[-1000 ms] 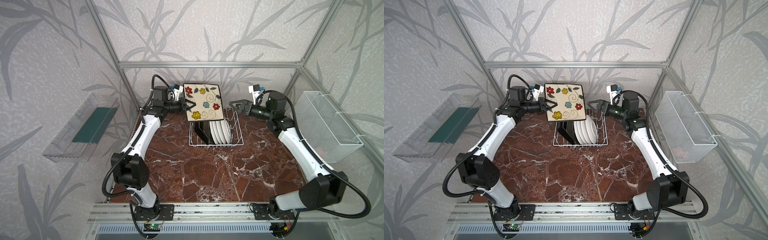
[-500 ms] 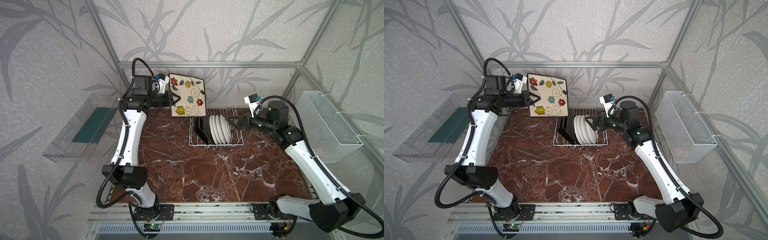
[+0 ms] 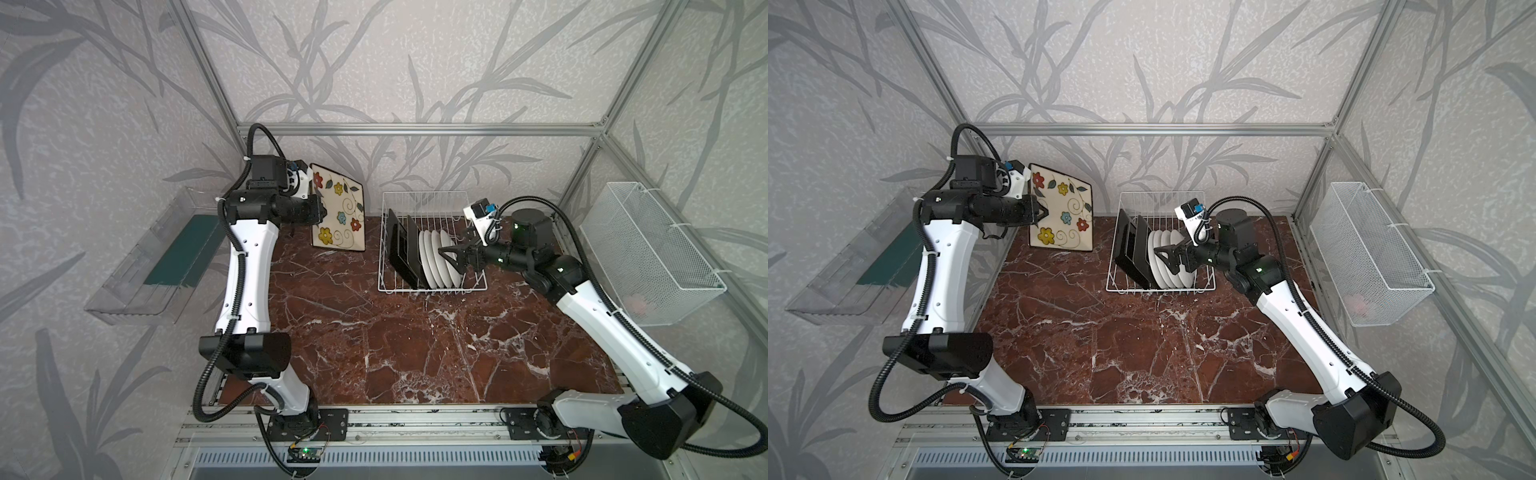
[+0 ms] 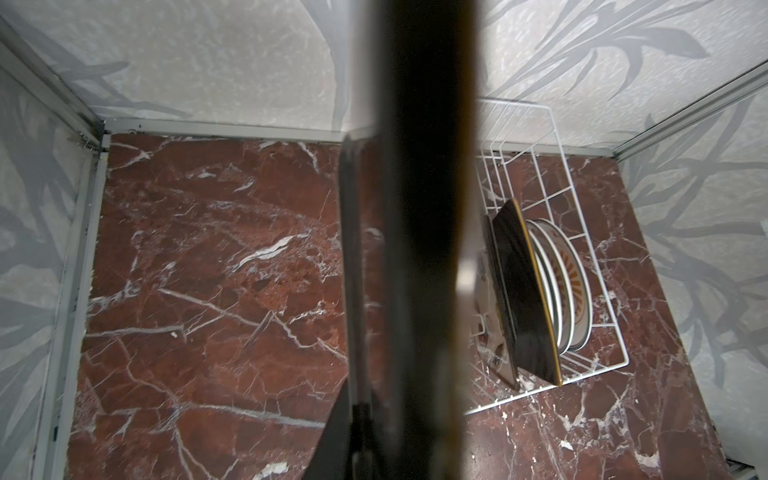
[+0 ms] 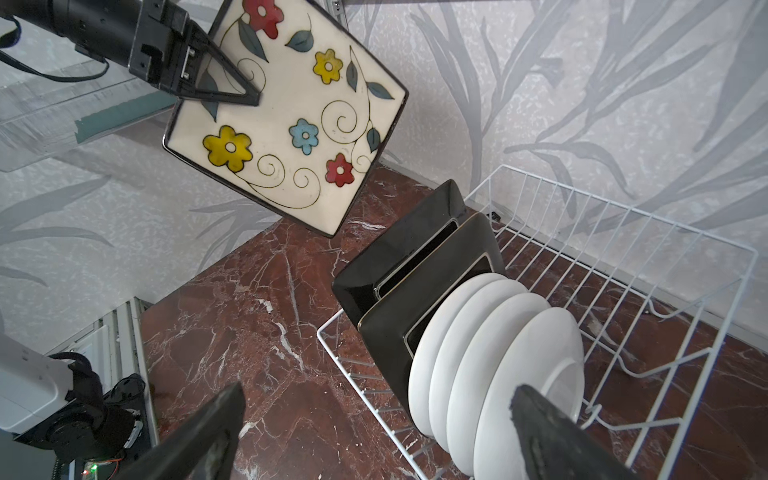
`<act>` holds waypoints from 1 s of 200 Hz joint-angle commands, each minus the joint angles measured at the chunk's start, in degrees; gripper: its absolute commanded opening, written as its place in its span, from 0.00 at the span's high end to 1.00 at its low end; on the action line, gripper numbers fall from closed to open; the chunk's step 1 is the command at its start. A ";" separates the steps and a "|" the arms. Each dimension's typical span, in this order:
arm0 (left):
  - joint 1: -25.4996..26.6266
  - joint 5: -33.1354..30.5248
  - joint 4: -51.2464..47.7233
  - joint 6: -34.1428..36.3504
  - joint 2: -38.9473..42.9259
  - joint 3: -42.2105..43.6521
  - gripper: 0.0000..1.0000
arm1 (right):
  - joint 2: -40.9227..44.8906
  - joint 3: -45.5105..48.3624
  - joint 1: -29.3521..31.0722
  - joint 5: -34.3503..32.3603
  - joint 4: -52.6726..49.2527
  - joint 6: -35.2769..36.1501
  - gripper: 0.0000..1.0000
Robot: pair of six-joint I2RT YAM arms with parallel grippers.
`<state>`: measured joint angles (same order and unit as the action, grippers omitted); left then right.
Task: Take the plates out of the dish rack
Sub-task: 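Lower the flower plate with the left gripper onto the table beside the rack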
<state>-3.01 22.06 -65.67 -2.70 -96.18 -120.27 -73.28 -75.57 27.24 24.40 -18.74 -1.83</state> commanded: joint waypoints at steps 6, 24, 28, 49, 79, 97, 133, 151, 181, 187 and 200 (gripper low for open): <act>0.18 -1.47 7.07 2.64 3.34 0.15 1.00 | -0.83 -0.94 0.35 -0.55 -0.18 0.51 0.01; 0.07 -1.79 6.71 3.86 2.70 1.82 1.00 | -1.66 -1.51 0.65 0.45 -1.46 0.51 0.01; 0.04 -1.58 6.63 4.23 2.48 2.29 1.00 | -1.72 -1.43 0.82 0.56 -1.47 0.63 0.01; 0.02 -1.71 5.01 5.79 0.56 3.19 1.00 | -1.61 -0.52 1.58 -0.50 -1.72 1.97 0.01; 0.06 -2.57 4.58 7.34 -0.72 5.42 1.00 | -0.94 0.56 1.67 -1.85 -2.79 3.29 0.01; 0.08 -2.90 4.96 8.50 -1.29 7.09 1.00 | -0.82 0.60 1.63 -2.16 -3.89 3.32 0.01; 0.06 -2.35 4.59 8.64 -3.70 8.75 1.00 | -0.20 1.38 1.67 -3.92 -5.28 4.16 0.01; 0.08 -1.62 6.97 7.91 -3.49 11.56 1.00 | 0.14 1.39 1.67 -5.39 -6.51 5.47 0.01; -0.06 -1.58 9.56 7.01 -4.43 13.98 1.00 | 0.71 2.18 1.67 -5.45 -6.16 5.98 0.01; -0.06 -1.60 9.76 6.92 -4.83 14.23 1.00 | 0.61 2.27 1.67 -5.27 -5.89 5.75 0.01; -0.07 -1.85 9.77 7.27 -5.88 14.43 1.00 | 0.44 2.14 1.67 -4.66 -5.36 5.36 0.01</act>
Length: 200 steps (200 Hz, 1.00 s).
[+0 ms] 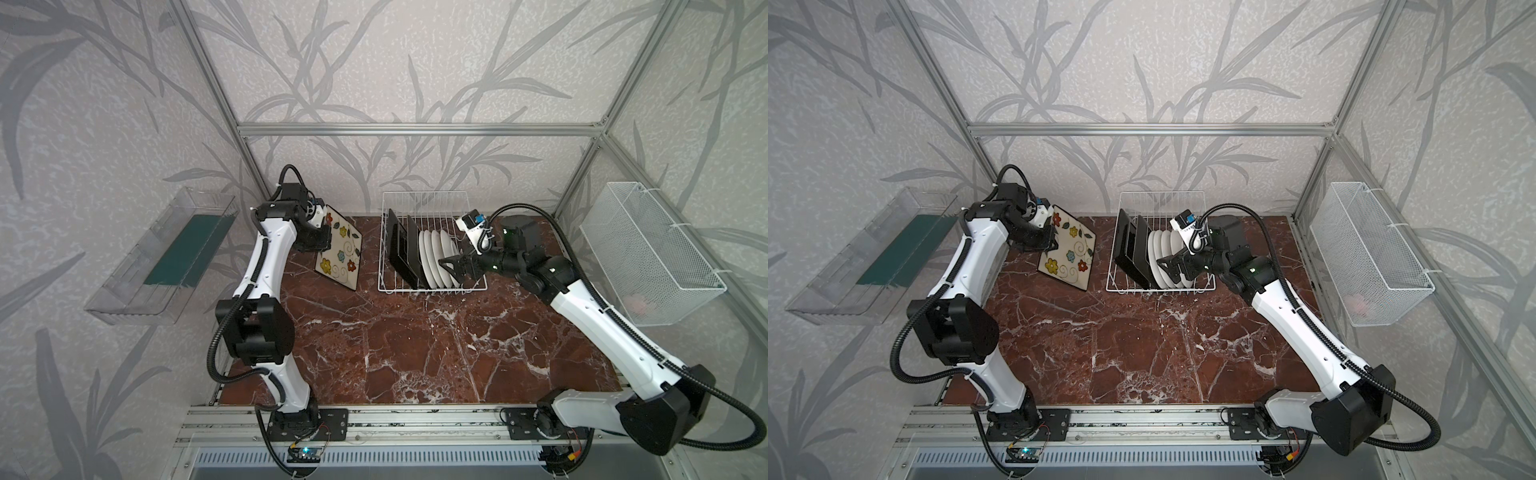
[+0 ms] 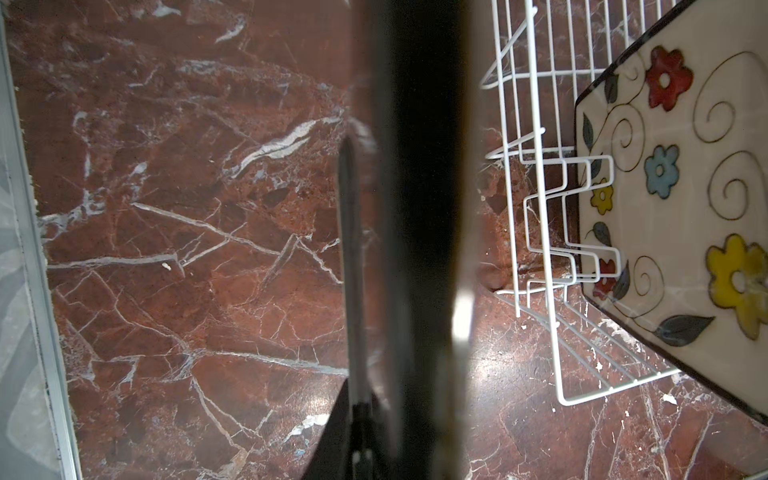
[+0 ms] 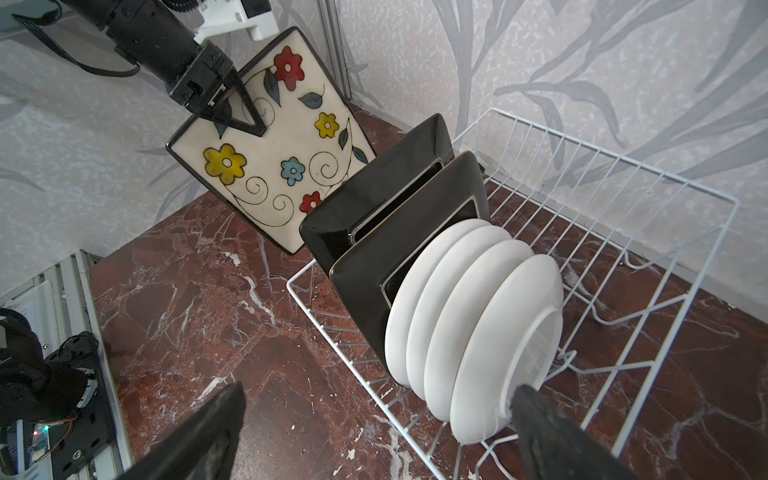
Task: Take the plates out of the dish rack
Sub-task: 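Lower the flower plate with the left gripper onto the table beside the rack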
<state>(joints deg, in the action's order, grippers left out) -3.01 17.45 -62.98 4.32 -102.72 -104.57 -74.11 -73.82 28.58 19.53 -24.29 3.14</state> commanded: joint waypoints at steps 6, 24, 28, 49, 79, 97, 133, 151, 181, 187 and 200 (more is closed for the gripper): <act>-0.16 2.43 6.97 0.25 0.18 -1.29 1.00 | 1.24 0.22 0.32 0.46 0.26 0.21 0.01; -0.28 2.43 6.49 0.26 -1.16 -1.94 1.00 | 1.40 0.08 0.34 0.56 1.27 -0.30 0.01; -0.28 2.29 6.27 0.25 -1.48 -2.06 1.00 | 1.42 0.04 0.33 0.40 1.54 -0.47 0.01; -0.71 2.01 5.94 -0.09 -2.83 -2.57 1.00 | 1.60 -0.21 0.32 -0.45 2.86 -1.93 0.01; -1.42 4.59 6.54 -0.72 -4.71 -2.64 1.00 | 1.59 -0.45 0.34 0.03 2.73 -2.78 0.01; -1.80 6.13 6.23 -0.54 -6.20 -3.49 1.00 | 1.75 -0.42 0.34 0.82 2.33 -3.14 0.01; -2.83 7.43 4.89 -0.52 -9.39 -5.00 1.00 | 1.77 -0.61 0.34 0.01 0.52 -2.84 0.01; -3.50 8.42 2.92 0.08 -11.24 -6.76 1.00 | 1.95 -0.71 0.33 -0.50 -0.86 -2.03 0.01; -4.33 10.50 3.28 -0.18 -13.58 -6.95 1.00 | 1.69 -0.45 0.34 -0.38 -1.58 -1.51 0.01; -4.42 10.69 3.28 -0.27 -14.09 -7.02 1.00 | 1.56 -0.61 0.29 -0.24 -1.65 -1.68 0.01; -4.88 11.93 3.16 -0.60 -15.10 -7.50 1.00 | 1.35 -0.92 0.34 0.23 -1.62 -2.03 0.01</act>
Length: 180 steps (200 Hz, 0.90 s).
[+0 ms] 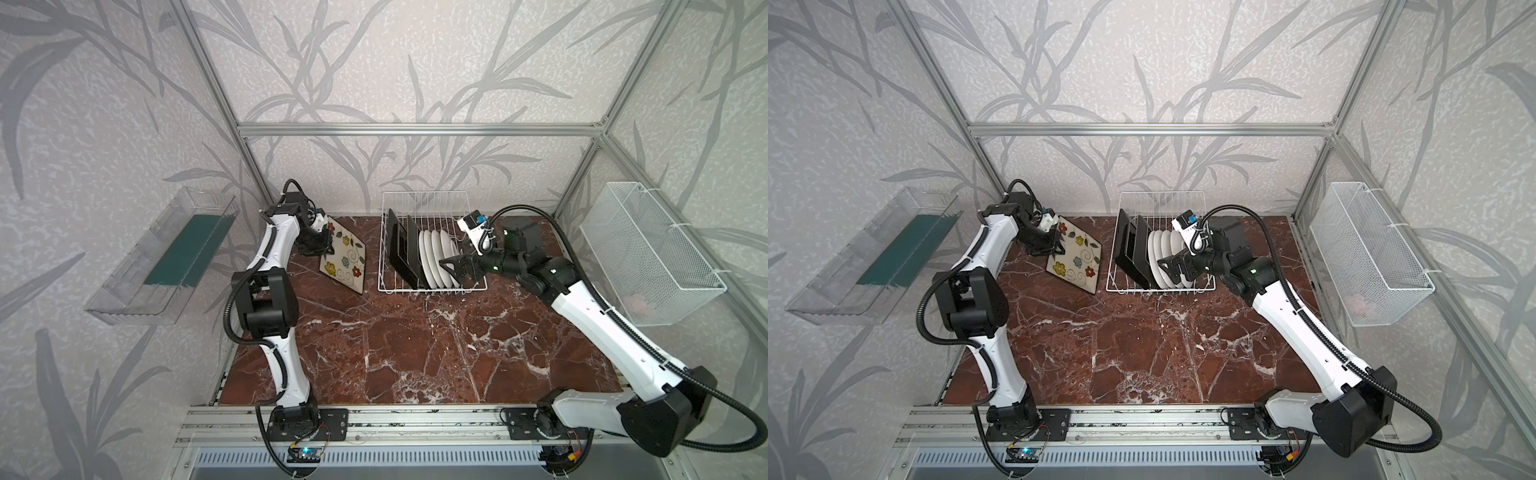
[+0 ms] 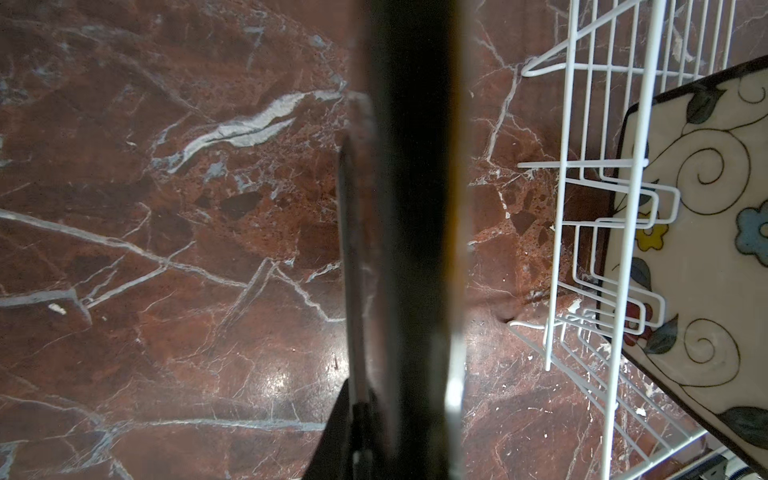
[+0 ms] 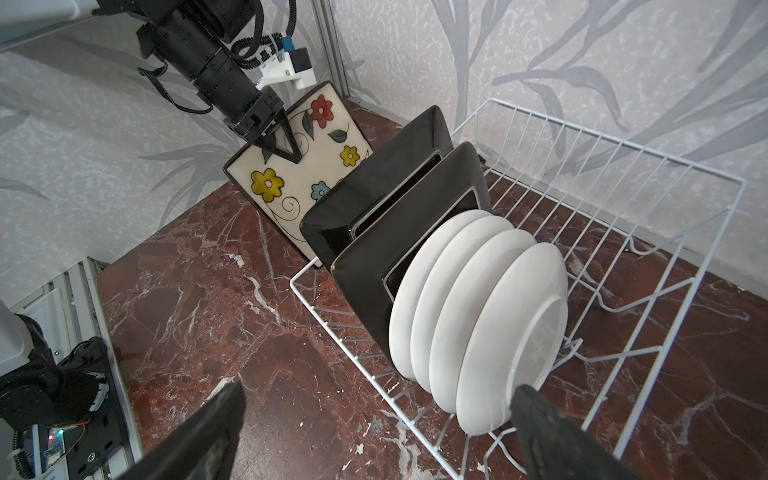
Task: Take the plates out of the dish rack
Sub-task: 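Lower the flower plate with the left gripper onto the table beside the rack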
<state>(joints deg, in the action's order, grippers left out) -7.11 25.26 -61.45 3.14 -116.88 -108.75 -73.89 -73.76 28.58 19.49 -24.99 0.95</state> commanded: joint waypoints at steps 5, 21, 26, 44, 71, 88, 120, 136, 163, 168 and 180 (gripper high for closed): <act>-0.90 4.19 1.49 0.51 -1.34 -3.55 1.00 | 1.07 -1.33 0.34 0.53 -0.86 0.04 0.01; -1.30 3.42 1.35 0.50 -2.45 -4.31 1.00 | 0.96 -2.51 0.33 1.23 -0.72 -0.15 0.01; -1.40 3.31 1.21 0.47 -2.91 -4.72 1.00 | 0.99 -2.89 0.34 1.38 -0.50 -0.16 0.01; -1.81 3.22 -0.03 0.97 -4.63 -6.58 1.00 | 1.21 -3.88 0.34 2.06 0.12 -0.21 0.01; -2.02 2.38 -2.17 1.61 -7.34 -8.67 1.00 | 1.29 -5.08 0.34 2.91 -0.26 0.18 0.01; -1.96 1.90 -2.68 1.94 -8.23 -8.42 1.00 | 1.20 -5.99 0.33 2.93 -1.62 1.09 0.01; -2.26 -0.65 -1.78 2.31 -8.78 -6.57 1.00 | 1.26 -6.58 0.29 2.62 -2.80 2.18 0.01; -2.39 -1.60 -1.63 2.49 -9.37 -6.33 0.99 | 1.03 -6.74 0.35 2.13 -3.15 1.67 0.01; -2.87 -2.71 0.21 1.73 -10.01 -5.25 0.92 | 1.19 -7.63 0.34 1.65 -4.45 1.24 0.01; -3.05 -2.75 0.27 1.62 -10.16 -5.29 0.90 | 1.35 -7.63 0.29 1.62 -4.55 1.25 0.01; -3.14 -2.60 0.40 1.52 -10.63 -5.24 0.86 | 1.72 -7.64 0.33 1.44 -4.77 1.38 0.01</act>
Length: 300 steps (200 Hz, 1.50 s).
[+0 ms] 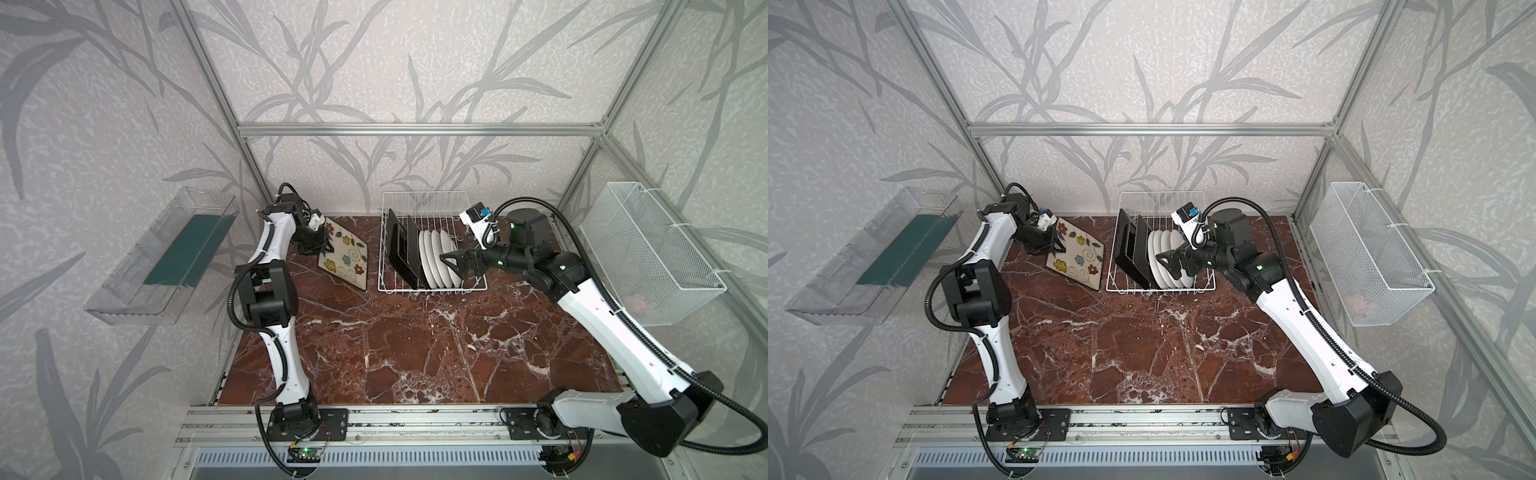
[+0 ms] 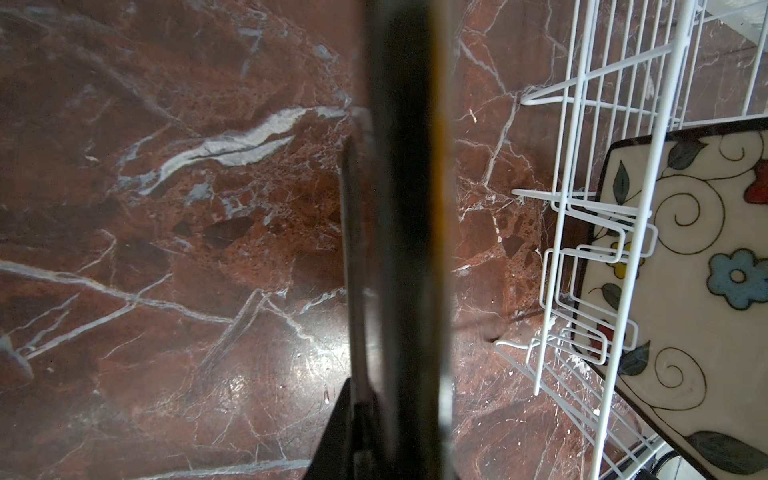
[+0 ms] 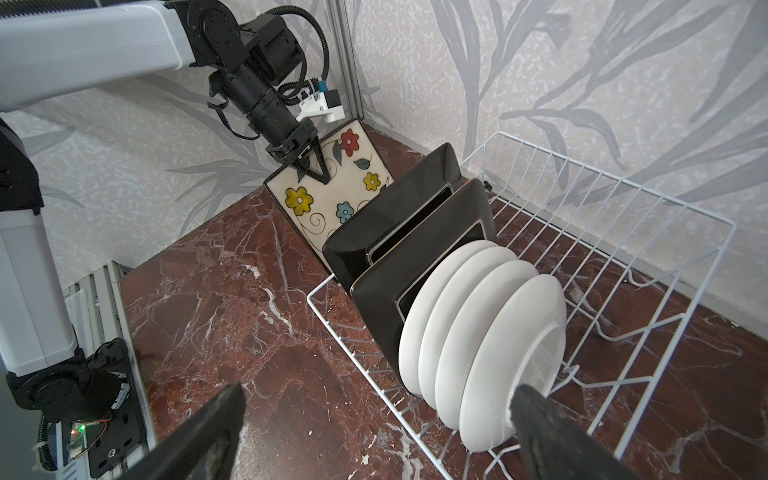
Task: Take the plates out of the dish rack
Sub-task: 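Lower the flower plate with the left gripper onto the table beside the rack, then lay the flower plate flat on the table and open the left gripper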
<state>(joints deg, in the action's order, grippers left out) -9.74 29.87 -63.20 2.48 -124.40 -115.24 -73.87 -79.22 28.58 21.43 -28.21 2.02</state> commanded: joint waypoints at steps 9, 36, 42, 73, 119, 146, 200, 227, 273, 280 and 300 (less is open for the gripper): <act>-0.64 -6.75 2.30 2.18 -3.38 1.25 0.85 | 1.88 -2.17 0.25 -0.66 -1.71 0.40 0.01; -0.65 -6.71 2.18 2.09 -3.80 1.33 0.80 | 1.91 -1.99 0.32 -0.70 -1.43 -0.15 0.01; -0.69 -6.67 2.22 2.17 -3.83 1.46 0.79 | 1.90 -1.99 0.24 -0.61 -1.25 -0.33 0.01; -0.84 -6.83 2.58 2.44 -4.05 1.78 0.76 | 1.63 -2.23 0.21 -0.16 -0.77 -0.33 0.01; -1.68 -7.51 3.75 1.77 -5.14 2.81 0.78 | 1.63 -2.19 0.27 0.01 -0.96 0.09 0.01; -2.29 -7.98 4.49 1.04 -6.23 3.22 0.76 | 1.02 -3.09 0.31 0.97 -1.75 0.40 0.01; -3.95 -6.97 6.49 -0.36 -7.86 4.27 0.72 | 1.00 -2.53 0.27 1.71 -1.08 -0.15 0.01; -4.43 -6.93 7.30 -0.64 -8.61 4.67 0.73 | 0.92 -1.90 0.23 2.04 -0.30 -0.79 0.01; -5.31 -8.53 5.78 0.79 -10.27 3.24 0.74 | 1.07 -1.23 0.33 1.52 -1.11 -0.34 0.01; -5.40 -8.76 5.16 1.30 -10.56 2.77 0.73 | 1.17 -0.90 0.34 1.30 -1.29 -0.30 0.01; -5.56 -9.58 2.70 2.67 -11.91 1.01 0.73 | 1.22 -0.25 0.31 0.92 -1.76 -0.26 0.01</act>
<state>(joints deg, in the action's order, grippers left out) -14.55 36.27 -56.47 2.26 -131.90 -113.10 -73.32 -80.49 28.58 22.52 -29.06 1.63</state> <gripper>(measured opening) 0.275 0.992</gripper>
